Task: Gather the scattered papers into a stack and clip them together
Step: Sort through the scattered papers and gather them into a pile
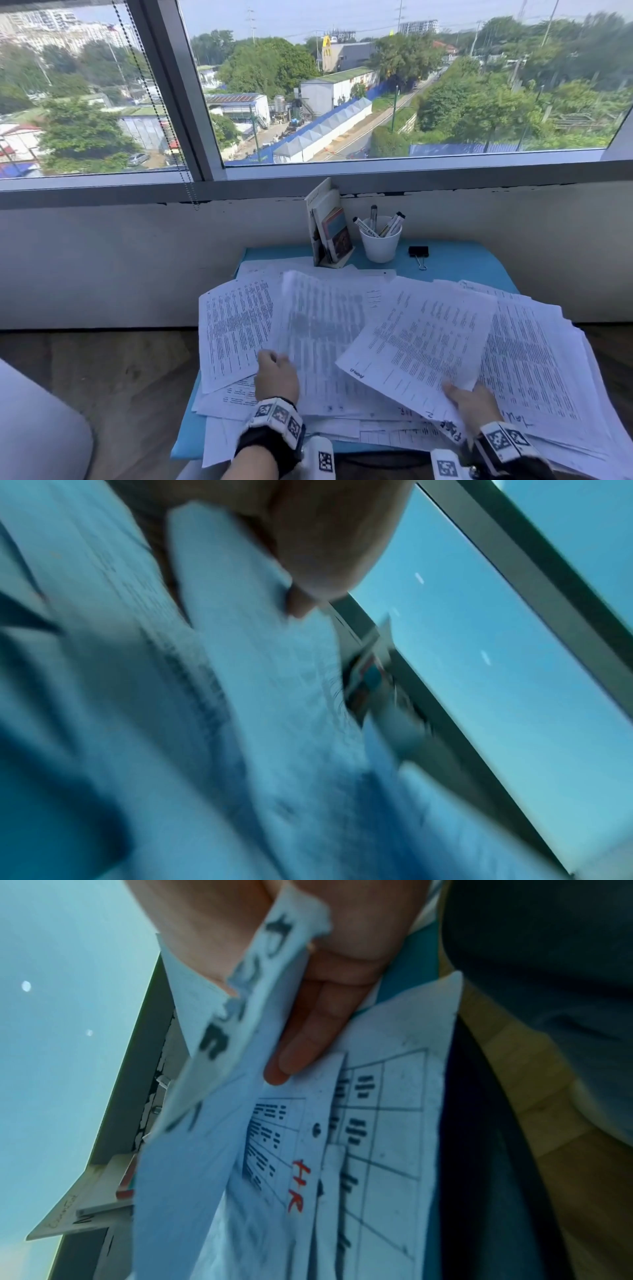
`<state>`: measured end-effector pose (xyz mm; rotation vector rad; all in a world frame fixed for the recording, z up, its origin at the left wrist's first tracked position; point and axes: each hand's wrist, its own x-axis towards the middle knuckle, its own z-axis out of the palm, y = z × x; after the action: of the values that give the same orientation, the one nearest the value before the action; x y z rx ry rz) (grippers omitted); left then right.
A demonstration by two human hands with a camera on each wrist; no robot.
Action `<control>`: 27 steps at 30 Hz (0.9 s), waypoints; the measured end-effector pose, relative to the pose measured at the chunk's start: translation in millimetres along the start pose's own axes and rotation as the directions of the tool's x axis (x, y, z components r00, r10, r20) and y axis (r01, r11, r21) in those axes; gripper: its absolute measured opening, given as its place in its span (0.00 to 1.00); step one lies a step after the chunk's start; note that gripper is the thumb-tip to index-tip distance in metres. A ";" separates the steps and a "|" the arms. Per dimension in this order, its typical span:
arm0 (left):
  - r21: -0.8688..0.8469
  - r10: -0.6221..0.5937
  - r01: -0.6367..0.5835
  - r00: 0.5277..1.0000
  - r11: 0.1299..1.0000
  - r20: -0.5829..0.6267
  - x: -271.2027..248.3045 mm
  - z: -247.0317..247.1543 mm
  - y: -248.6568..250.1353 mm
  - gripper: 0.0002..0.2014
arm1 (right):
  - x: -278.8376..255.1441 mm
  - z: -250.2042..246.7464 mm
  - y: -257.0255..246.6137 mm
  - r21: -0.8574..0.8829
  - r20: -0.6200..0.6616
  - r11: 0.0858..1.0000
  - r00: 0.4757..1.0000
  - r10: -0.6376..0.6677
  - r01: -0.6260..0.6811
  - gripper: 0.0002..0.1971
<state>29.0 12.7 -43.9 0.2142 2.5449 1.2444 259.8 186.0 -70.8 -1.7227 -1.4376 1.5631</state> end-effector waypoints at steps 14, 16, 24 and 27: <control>0.059 0.316 -0.358 0.881 0.932 0.353 -6.7 19.1 22.6 0.12 | -30.8 4.0 -18.6 0.075 0.162 0.993 0.981 -0.105 0.094 0.15; 0.195 0.297 -0.415 0.845 0.889 0.444 -18.5 30.0 18.4 0.14 | -37.6 3.5 -27.2 0.231 0.270 0.972 0.957 -0.108 0.045 0.22; 0.372 0.173 -0.285 0.936 0.884 0.305 -1.6 18.8 9.1 0.27 | -1.9 10.6 5.8 -0.027 0.189 0.993 0.976 -0.109 0.116 0.09; 0.556 -0.001 -0.051 0.996 0.830 0.093 31.6 -0.6 1.7 0.41 | -4.4 12.9 14.5 -0.050 0.196 0.991 0.975 -0.109 0.121 0.08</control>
<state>-1.0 21.5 -48.5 0.4175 2.7641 0.4416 254.8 172.4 -84.4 -1.5245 -1.6639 1.6762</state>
